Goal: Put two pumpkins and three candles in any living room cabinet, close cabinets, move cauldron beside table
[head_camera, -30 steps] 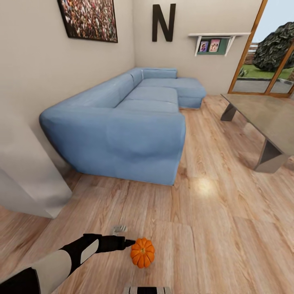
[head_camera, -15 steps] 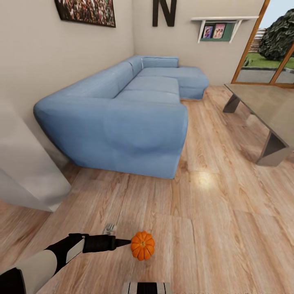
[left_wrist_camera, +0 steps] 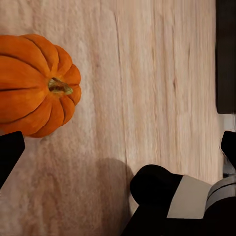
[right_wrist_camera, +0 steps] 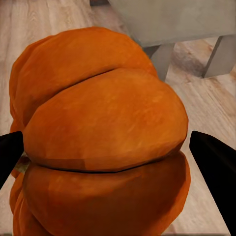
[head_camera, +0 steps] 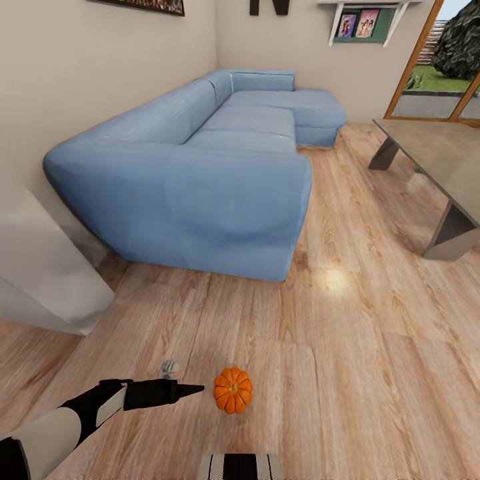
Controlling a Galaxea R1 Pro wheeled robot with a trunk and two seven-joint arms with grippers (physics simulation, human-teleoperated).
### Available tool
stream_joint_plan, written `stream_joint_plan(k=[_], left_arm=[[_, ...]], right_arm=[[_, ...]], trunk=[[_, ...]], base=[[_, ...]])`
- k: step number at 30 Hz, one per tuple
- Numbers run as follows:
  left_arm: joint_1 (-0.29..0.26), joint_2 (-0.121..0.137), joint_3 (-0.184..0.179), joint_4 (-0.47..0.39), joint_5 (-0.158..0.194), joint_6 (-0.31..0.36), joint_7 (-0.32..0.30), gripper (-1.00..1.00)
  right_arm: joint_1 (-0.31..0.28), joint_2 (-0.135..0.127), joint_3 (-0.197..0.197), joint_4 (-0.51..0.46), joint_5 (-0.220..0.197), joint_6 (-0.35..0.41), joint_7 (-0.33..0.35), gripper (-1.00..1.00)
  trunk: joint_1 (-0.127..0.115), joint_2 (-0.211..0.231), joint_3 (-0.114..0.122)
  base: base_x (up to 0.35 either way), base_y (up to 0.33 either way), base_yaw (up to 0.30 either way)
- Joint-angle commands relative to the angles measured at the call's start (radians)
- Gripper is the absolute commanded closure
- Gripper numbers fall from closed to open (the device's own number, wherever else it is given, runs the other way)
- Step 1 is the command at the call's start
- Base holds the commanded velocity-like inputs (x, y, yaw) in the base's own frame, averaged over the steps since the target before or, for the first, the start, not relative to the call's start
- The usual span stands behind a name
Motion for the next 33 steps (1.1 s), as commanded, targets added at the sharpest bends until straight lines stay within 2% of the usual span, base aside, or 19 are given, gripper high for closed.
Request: stream_joint_plan(k=[1,5,11,15,17,20,26,33], left_arm=[[0.000,0.008,0.007,0.000,0.000,0.000,-0.014,-1.00],[-0.002,0.022,0.024,-0.006,0.000,0.000,-0.058,-1.00],[-0.027,0.018,0.039,-0.023,0.000,0.002,-0.106,-1.00],[-0.061,0.009,0.043,-0.038,-0.001,0.002,-0.117,-1.00],[-0.066,-0.005,0.041,-0.047,-0.003,0.003,-0.118,-1.00],[-0.067,-0.010,0.041,-0.050,-0.004,0.002,-0.118,-1.00],[-0.067,-0.011,0.041,-0.052,-0.006,0.001,-0.124,-1.00],[-0.067,-0.007,0.041,-0.052,-0.007,0.000,-0.177,-1.00]], right_arm=[[0.000,0.000,0.000,0.000,-0.001,-0.001,0.000,1.00],[0.000,0.002,0.000,0.000,-0.001,-0.001,0.000,1.00],[0.000,0.002,0.000,0.001,-0.001,-0.001,-0.001,1.00],[0.000,0.002,0.000,0.002,-0.001,-0.001,-0.002,1.00],[0.000,0.003,0.000,0.002,-0.001,-0.001,-0.001,1.00],[0.000,0.003,0.000,0.002,-0.001,-0.001,0.000,1.00],[0.000,0.007,0.000,0.001,-0.001,-0.001,0.000,1.00],[0.000,0.013,0.000,0.000,-0.001,-0.001,0.000,1.00]], trunk=[[0.000,0.000,-0.004],[0.002,-0.001,-0.019],[0.005,-0.003,-0.043],[0.007,-0.004,-0.058],[0.008,-0.004,-0.066],[0.009,-0.005,-0.077],[0.012,-0.006,-0.101],[0.015,-0.008,-0.128]], base=[[0.000,0.000,0.000],[0.000,0.000,0.000],[0.000,0.000,0.000],[0.000,0.000,0.000],[0.000,0.000,0.000],[0.000,0.000,0.000],[0.000,0.000,0.000],[0.000,0.000,0.000]])
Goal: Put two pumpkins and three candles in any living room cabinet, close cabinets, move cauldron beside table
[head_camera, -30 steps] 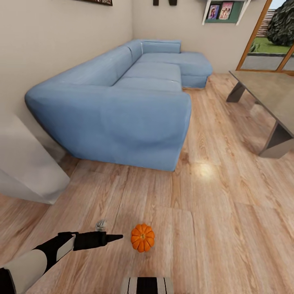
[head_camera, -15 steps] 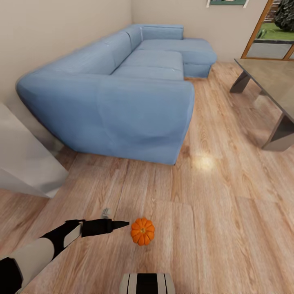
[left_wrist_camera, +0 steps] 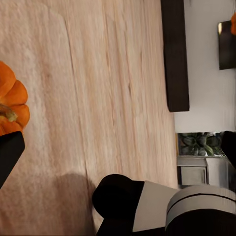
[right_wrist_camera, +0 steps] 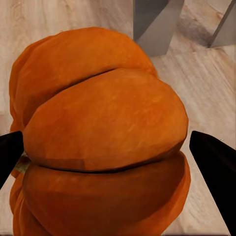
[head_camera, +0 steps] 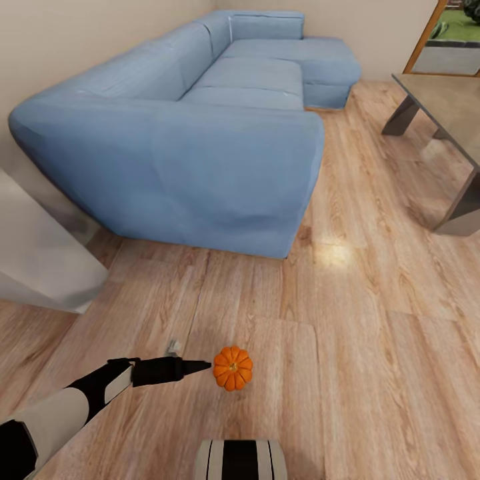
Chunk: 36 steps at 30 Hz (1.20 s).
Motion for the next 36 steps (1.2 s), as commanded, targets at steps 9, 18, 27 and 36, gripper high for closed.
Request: stream_joint_plan(k=[9,18,27,36], left_arm=[[0.000,0.006,0.002,0.000,0.000,0.000,-0.007,-1.00],[0.000,0.008,0.002,0.000,0.000,0.000,-0.007,-1.00],[0.000,0.009,0.002,0.000,0.000,0.000,-0.007,-1.00],[0.000,0.010,0.002,0.000,0.000,0.000,-0.007,-1.00]], right_arm=[[0.000,0.004,0.000,-0.001,-0.001,-0.001,0.000,1.00],[0.000,0.003,0.000,-0.001,-0.001,-0.048,0.000,1.00],[0.000,0.001,-0.001,-0.001,-0.003,-0.050,0.002,1.00],[0.000,-0.005,-0.153,0.015,-0.022,0.091,0.372,1.00]], trunk=[[0.004,-0.002,-0.035],[0.008,-0.004,-0.070],[0.012,-0.006,-0.104],[0.016,-0.008,-0.139]], base=[[0.000,0.000,0.000],[0.000,0.000,0.000],[0.000,0.000,0.000],[0.000,0.000,0.000]])
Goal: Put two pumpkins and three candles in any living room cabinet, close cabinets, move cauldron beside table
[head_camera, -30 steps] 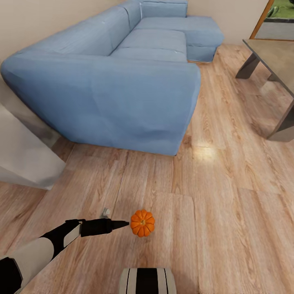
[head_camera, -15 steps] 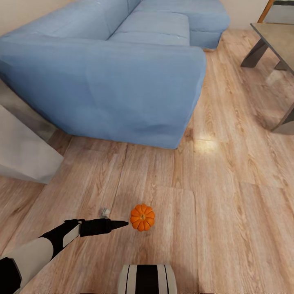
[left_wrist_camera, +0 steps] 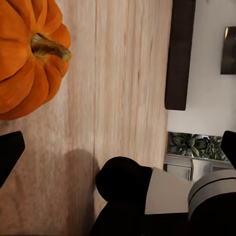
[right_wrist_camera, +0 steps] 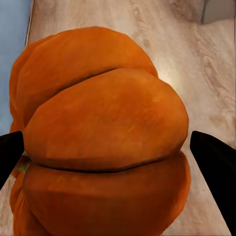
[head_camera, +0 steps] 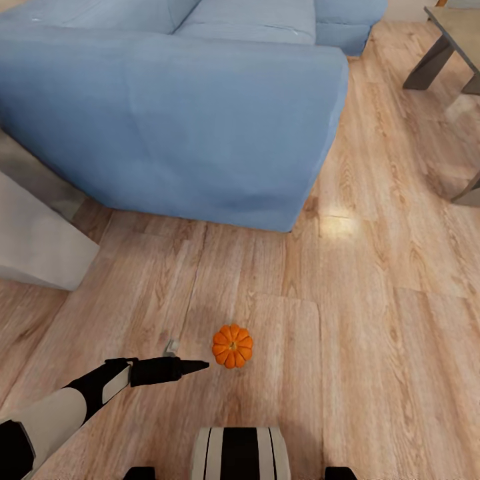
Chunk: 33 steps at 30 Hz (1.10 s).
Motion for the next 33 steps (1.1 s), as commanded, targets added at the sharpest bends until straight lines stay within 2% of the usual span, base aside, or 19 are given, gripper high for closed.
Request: stream_joint_plan(k=[1,2,5,29,31,33], left_arm=[[0.000,0.000,0.000,0.000,0.000,0.000,0.000,-1.00],[0.000,0.000,0.000,0.000,0.000,0.000,0.000,-1.00],[0.000,0.000,0.000,0.000,0.000,0.001,0.000,-1.00],[0.000,-0.001,0.001,-0.001,0.003,0.002,0.000,-1.00],[-0.001,0.001,0.002,-0.001,0.003,0.001,0.000,-1.00],[-0.006,0.011,0.002,-0.001,0.003,0.001,0.000,-1.00]], right_arm=[[0.000,-0.001,-0.033,0.000,-0.002,0.011,0.011,1.00],[0.000,-0.003,-0.061,-0.001,-0.001,0.015,0.017,1.00],[0.000,-0.004,-0.091,-0.001,0.002,0.020,0.021,1.00],[0.000,-0.005,-0.096,-0.003,-0.002,0.025,0.037,1.00],[0.000,-0.011,-0.097,-0.003,-0.013,0.037,0.041,1.00],[0.000,-0.014,-0.097,-0.002,-0.046,0.050,0.040,1.00]], trunk=[[0.000,0.000,-0.004],[0.001,0.000,-0.008],[0.002,-0.001,-0.019],[0.013,-0.007,-0.112],[0.014,-0.007,-0.120],[0.015,-0.008,-0.128]], base=[[0.000,0.000,0.000],[0.000,0.000,0.000],[0.000,0.000,0.000],[0.000,0.000,0.000],[0.000,0.000,0.000],[0.000,0.000,0.000]])
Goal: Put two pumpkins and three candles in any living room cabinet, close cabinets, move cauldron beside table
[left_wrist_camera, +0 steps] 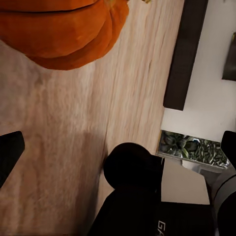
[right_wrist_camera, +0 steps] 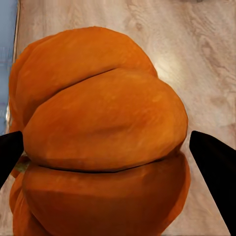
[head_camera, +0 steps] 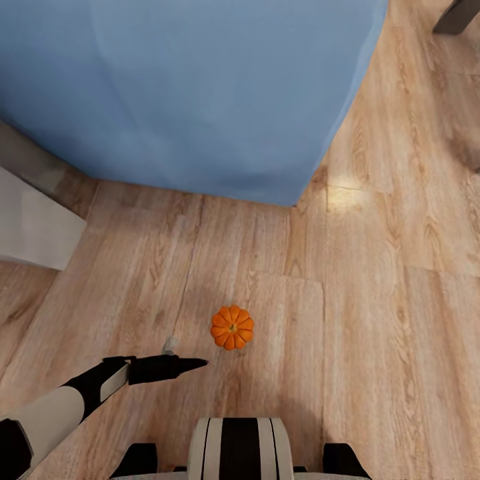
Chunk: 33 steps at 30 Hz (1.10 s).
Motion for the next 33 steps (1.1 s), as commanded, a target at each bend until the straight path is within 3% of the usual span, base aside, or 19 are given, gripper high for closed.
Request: stream_joint_plan(k=[1,4,6,9,13,17,21,26,29,31,32,33], left_arm=[[-0.004,0.006,0.000,0.000,0.000,0.000,0.000,-1.00],[-0.016,0.019,0.017,0.004,0.001,0.000,0.004,-1.00],[-0.020,0.025,0.053,0.008,0.001,0.001,0.008,-1.00],[-0.022,0.030,0.112,0.011,-0.001,0.002,0.010,-1.00],[-0.022,0.025,0.123,0.012,-0.002,0.002,0.012,-1.00],[-0.022,0.025,0.126,0.011,-0.003,0.002,0.017,-1.00],[-0.022,0.023,0.126,0.011,-0.003,0.001,0.025,-1.00],[-0.022,0.024,0.126,0.011,-0.003,0.000,0.026,-1.00],[-0.022,0.025,0.126,0.011,-0.003,0.001,0.026,-1.00],[-0.022,0.024,0.126,0.010,-0.003,0.001,0.026,-1.00],[-0.022,0.023,0.126,0.009,-0.003,0.002,0.026,-1.00],[-0.022,0.022,0.126,0.009,-0.003,0.002,0.026,-1.00]], right_arm=[[0.000,-0.001,0.000,0.000,-0.022,0.003,-0.002,1.00],[0.000,-0.004,0.001,0.001,-0.091,0.008,-0.007,1.00],[0.000,-0.010,0.000,0.001,-0.115,0.010,-0.008,1.00],[0.000,-0.024,-0.001,0.007,-0.130,0.011,-0.010,1.00],[-0.003,-0.048,0.001,0.020,-0.133,0.011,-0.020,1.00],[-0.014,-0.067,0.002,0.024,-0.134,0.011,-0.090,1.00],[-0.033,-0.067,0.002,0.027,-0.138,0.011,-0.198,1.00],[-0.119,-0.066,0.016,0.049,-0.206,0.011,-0.322,1.00],[-0.174,-0.068,0.065,0.051,-0.230,0.011,-0.414,1.00],[-0.244,-0.073,0.156,0.051,-0.266,0.011,-0.504,1.00],[-0.296,-0.076,0.229,0.051,-0.298,0.011,-0.587,1.00],[-0.312,-0.076,0.257,0.052,-0.314,0.011,-0.629,1.00]], trunk=[[0.000,0.000,0.000],[0.000,0.000,0.000],[0.000,0.000,0.000],[0.000,0.000,0.000],[0.000,0.000,0.000],[0.000,0.000,0.000],[0.000,0.000,0.000],[0.000,0.000,0.000],[0.000,0.000,0.000],[0.000,0.000,0.000],[0.000,0.000,0.000],[0.000,0.000,0.000]], base=[[0.000,0.000,0.000],[0.000,0.000,0.000],[0.000,0.000,0.000],[0.000,0.000,0.000],[0.000,0.000,0.000],[0.000,0.000,0.000],[0.000,0.000,0.000],[0.000,0.000,0.000],[0.000,0.000,0.000],[0.000,0.000,0.000],[0.000,0.000,0.000],[0.000,0.000,0.000]])
